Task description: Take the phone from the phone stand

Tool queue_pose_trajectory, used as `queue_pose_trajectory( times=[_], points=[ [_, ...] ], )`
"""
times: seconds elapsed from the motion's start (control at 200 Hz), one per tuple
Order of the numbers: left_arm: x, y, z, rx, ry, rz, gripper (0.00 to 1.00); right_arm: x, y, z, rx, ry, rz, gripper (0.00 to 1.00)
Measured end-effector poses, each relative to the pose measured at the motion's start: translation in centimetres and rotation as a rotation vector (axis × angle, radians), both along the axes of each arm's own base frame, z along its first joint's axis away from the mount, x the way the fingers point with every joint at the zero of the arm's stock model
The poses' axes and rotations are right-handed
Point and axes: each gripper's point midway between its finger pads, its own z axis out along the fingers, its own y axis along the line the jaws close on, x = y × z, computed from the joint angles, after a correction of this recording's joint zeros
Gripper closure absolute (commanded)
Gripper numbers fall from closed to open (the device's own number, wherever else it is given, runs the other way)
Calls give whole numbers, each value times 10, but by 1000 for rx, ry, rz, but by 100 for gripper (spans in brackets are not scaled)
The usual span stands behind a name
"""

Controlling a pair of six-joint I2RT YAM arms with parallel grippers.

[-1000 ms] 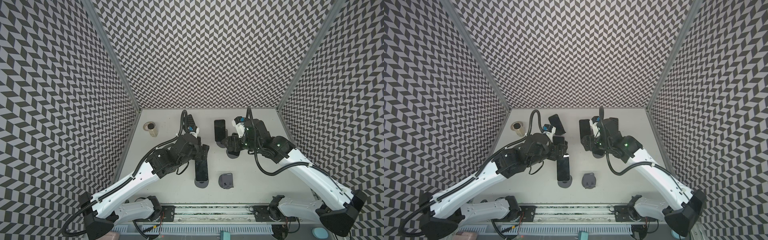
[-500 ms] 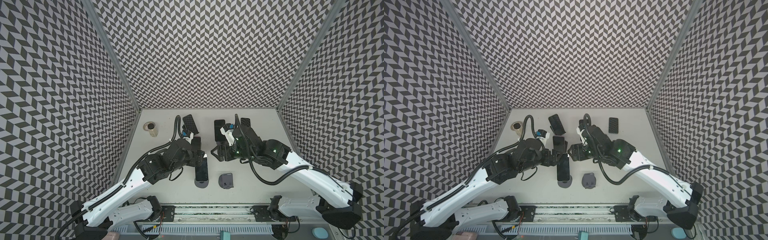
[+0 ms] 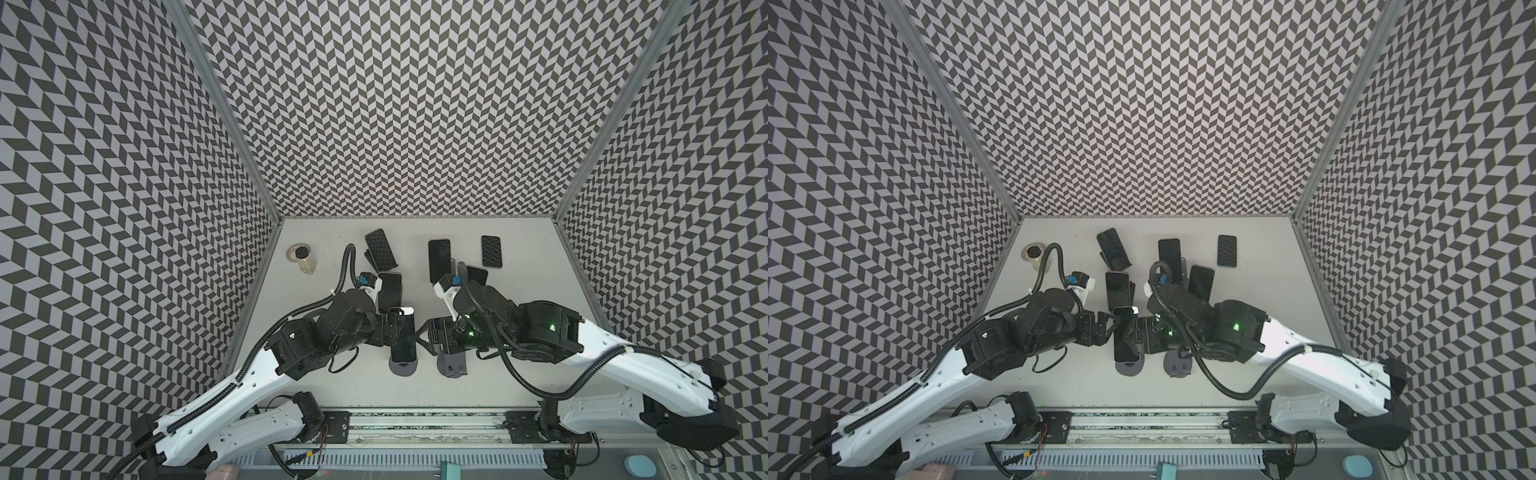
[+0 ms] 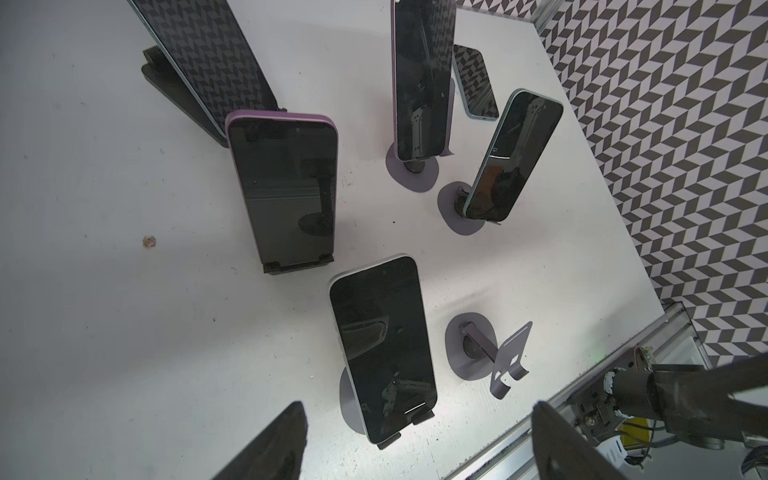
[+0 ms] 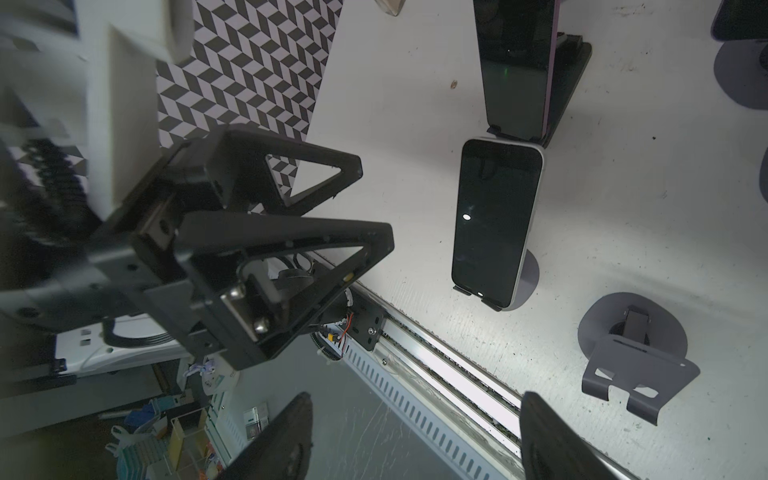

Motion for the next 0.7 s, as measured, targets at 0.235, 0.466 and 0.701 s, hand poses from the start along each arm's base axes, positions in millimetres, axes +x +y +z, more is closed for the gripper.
queue_pose_trajectory(
  times=[0.235, 0.466, 0.701],
  points=[
    [1, -2, -13, 25, 21, -3, 15, -6, -8, -7, 10, 29, -39, 22],
    [5, -9, -34, 59, 44, -10, 14, -4, -18, 1, 40, 13, -82, 22],
    [6, -17, -50, 83, 62, -24, 12, -3, -18, -3, 30, 13, -90, 22]
  ],
)
